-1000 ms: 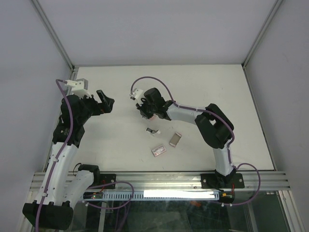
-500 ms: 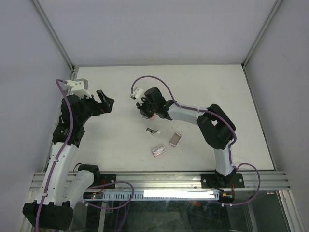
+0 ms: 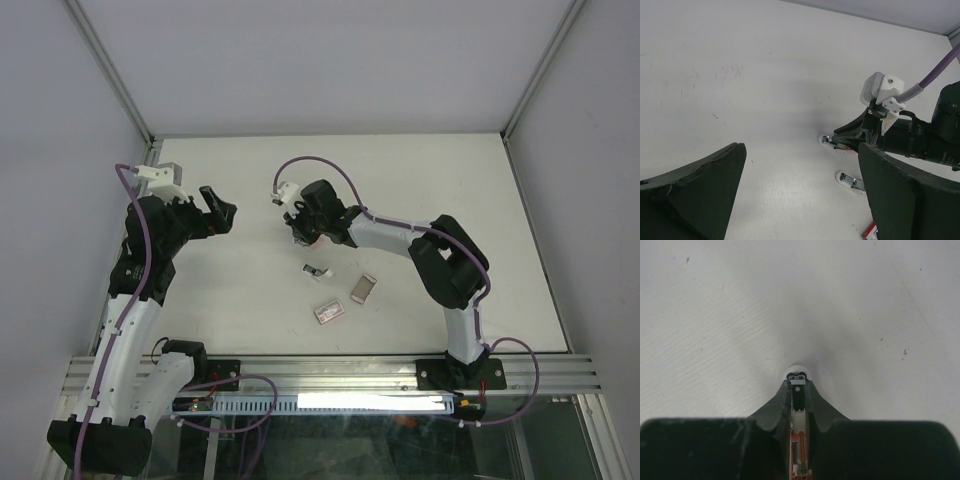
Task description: Load the staples into the stapler
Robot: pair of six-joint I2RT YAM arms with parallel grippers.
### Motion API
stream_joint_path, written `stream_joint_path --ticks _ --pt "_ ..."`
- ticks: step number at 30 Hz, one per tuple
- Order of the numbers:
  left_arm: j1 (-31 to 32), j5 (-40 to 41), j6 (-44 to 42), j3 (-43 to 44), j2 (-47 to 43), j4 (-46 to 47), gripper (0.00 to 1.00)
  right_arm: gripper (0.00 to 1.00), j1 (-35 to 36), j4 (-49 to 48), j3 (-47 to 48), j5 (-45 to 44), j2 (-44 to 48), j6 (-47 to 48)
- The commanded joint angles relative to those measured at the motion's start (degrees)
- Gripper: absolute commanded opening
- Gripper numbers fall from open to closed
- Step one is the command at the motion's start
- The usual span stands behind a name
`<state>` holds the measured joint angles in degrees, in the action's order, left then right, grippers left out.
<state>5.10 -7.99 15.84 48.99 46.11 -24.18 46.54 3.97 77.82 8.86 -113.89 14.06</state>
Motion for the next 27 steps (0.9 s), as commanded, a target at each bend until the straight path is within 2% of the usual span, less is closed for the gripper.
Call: stream_joint_path --ticks 1,27 --pt "-0.89 -0.91 -0.50 0.31 -0.52 1.68 0.99 0.03 -0.35 -1.11 0.45 1.43 1.53 0.22" --pt "-1.12 -1.09 -0.55 0.23 -0.77 1.68 0.99 0.01 -0.52 0.03 2.66 1.34 -1.83 0.78"
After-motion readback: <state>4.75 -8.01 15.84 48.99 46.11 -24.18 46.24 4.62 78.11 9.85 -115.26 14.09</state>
